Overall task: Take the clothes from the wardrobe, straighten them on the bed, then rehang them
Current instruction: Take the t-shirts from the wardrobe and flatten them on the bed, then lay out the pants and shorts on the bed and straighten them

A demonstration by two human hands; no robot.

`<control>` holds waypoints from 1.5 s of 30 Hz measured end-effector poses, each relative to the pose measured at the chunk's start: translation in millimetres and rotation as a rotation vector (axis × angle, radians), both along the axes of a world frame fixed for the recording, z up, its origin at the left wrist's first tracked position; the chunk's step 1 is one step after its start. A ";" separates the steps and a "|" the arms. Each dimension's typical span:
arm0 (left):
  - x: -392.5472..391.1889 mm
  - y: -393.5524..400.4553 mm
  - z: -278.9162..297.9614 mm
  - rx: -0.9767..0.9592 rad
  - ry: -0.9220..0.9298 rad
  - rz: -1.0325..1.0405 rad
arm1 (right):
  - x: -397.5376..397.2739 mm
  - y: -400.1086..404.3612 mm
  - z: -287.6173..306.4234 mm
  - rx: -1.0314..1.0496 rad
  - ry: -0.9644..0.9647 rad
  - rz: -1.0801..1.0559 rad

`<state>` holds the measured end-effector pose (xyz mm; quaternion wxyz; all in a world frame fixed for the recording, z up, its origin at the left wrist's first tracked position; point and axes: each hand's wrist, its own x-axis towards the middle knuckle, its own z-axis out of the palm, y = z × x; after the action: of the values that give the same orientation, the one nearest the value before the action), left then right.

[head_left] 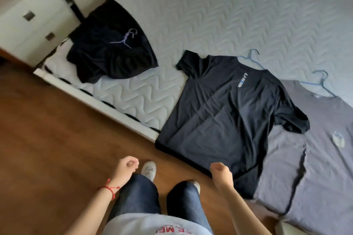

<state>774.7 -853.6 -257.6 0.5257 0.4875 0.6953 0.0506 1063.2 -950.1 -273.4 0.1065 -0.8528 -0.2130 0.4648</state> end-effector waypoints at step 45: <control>-355.1 386.1 0.6 -0.162 0.150 0.155 | -298.4 500.9 -10.5 0.047 0.235 0.082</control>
<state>419.6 -467.4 -257.0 0.5045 0.3907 0.7700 -0.0020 764.8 -449.2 -283.9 0.1314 -0.7803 -0.2446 0.5604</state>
